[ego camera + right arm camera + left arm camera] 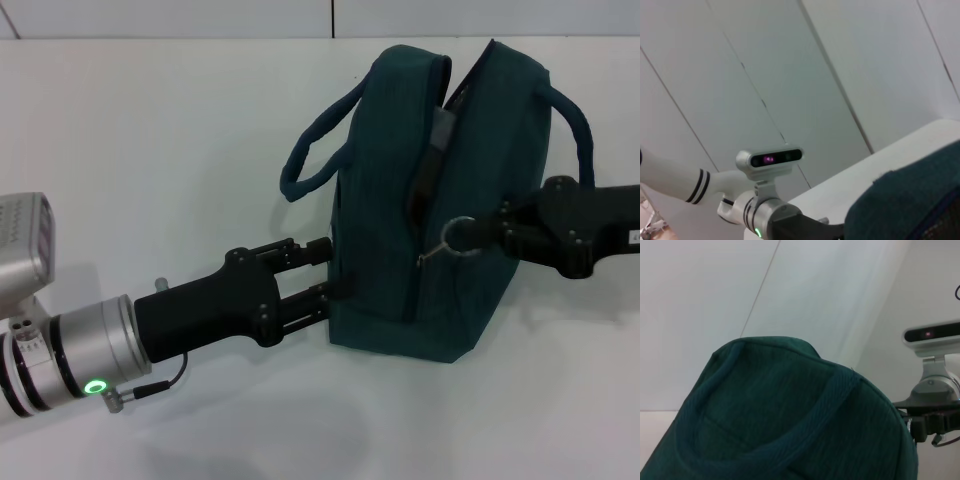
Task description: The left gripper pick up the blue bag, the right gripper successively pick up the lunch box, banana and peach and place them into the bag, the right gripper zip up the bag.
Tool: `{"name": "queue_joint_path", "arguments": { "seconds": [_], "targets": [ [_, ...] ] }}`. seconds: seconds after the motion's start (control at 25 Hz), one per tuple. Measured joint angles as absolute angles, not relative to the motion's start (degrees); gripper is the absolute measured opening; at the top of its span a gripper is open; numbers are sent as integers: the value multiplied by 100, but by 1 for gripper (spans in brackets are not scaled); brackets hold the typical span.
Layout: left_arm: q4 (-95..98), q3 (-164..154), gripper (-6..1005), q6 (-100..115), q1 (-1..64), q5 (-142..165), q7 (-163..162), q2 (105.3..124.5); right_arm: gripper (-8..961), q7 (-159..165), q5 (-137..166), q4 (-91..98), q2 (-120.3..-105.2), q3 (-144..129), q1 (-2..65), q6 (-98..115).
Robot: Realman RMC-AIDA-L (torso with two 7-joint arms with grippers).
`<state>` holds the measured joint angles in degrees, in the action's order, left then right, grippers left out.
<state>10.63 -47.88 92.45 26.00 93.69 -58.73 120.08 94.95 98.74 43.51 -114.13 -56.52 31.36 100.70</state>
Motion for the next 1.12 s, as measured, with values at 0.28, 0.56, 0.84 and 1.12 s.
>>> {"name": "queue_joint_path", "arguments": {
  "seconds": [0.28, 0.56, 0.84, 1.12],
  "targets": [
    [1043, -4869, 561, 9245, 2623, 9388, -5797, 12014, 22, 9109, 9742, 4281, -11537, -5685, 3408, 10075],
    [874, -4891, 559, 9245, 2689, 9365, -5637, 12026, 23, 8752, 9536, 3881, -11560, -5709, 3739, 10033],
    [615, -4847, 554, 9162, 2801, 9342, -5453, 12052, 24, 8575, 9375, 3699, -11567, -5713, 3778, 10043],
    [563, -4833, 532, 8976, 2855, 9321, -5477, 12053, 26, 8424, 9339, 3514, -11566, -5713, 3754, 10059]
  ]
}}
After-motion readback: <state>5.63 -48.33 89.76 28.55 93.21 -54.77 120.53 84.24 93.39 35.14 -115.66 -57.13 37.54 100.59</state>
